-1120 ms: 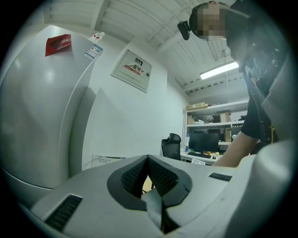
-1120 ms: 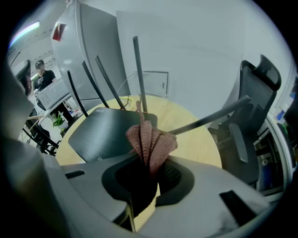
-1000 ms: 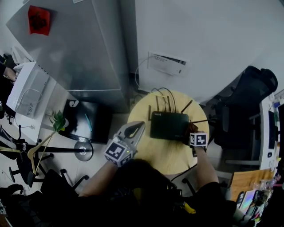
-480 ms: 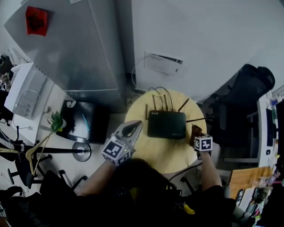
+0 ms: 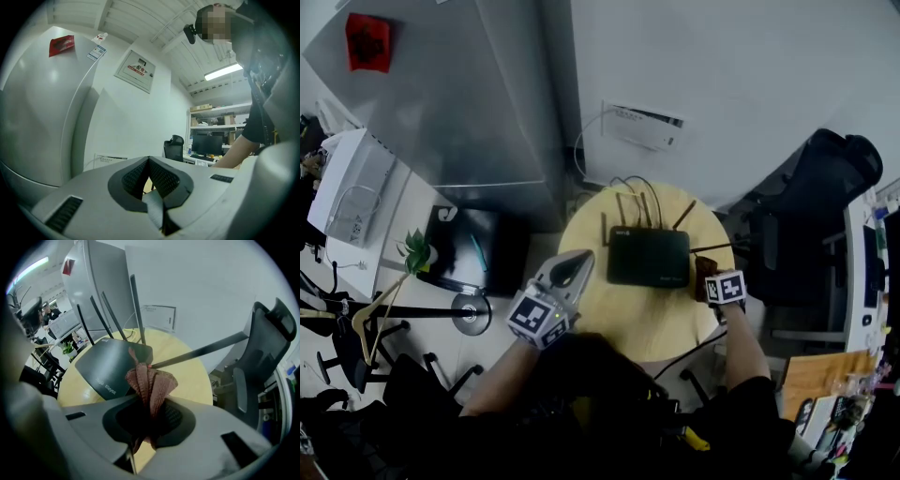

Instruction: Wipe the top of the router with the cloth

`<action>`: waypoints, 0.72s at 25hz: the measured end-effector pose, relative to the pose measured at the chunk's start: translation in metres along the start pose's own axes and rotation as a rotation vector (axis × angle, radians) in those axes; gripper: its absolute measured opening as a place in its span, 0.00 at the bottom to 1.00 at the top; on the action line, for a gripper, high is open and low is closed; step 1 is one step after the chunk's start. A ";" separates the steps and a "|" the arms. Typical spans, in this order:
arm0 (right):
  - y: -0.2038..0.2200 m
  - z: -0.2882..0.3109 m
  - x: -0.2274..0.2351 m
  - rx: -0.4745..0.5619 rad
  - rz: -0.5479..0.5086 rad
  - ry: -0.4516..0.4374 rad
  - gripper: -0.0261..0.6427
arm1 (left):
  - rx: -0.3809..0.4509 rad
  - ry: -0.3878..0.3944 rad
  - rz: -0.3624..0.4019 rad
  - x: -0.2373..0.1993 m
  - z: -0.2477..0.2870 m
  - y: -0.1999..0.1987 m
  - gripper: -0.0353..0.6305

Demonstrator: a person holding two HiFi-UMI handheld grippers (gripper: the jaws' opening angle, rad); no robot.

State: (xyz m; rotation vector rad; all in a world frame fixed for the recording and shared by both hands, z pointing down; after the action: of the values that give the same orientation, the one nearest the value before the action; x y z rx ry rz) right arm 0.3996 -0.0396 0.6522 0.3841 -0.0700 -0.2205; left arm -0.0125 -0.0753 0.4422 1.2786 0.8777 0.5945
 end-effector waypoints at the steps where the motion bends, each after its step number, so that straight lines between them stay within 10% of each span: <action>1: -0.003 0.003 0.000 -0.018 -0.017 -0.010 0.14 | 0.001 -0.007 0.002 0.000 -0.002 0.000 0.04; 10: -0.024 0.034 0.003 -0.158 -0.154 -0.022 0.14 | -0.031 -0.086 0.011 -0.002 -0.020 0.001 0.04; 18: -0.032 0.029 -0.036 -0.121 -0.542 -0.122 0.14 | -0.032 -0.077 0.024 -0.001 -0.019 0.000 0.04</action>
State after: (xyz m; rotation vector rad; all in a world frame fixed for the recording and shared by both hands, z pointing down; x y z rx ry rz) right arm 0.3549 -0.0705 0.6659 0.2624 -0.0707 -0.7805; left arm -0.0290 -0.0651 0.4416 1.2767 0.7876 0.5728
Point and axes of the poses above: the fingertips, and each gripper's own axes: z forward along the fingers, x to its right, y out of its underside, the point moved 8 cm from there along -z, backward along the fingers, and after that the axes turned 3 degrees about -z, right-handed, at the moved point
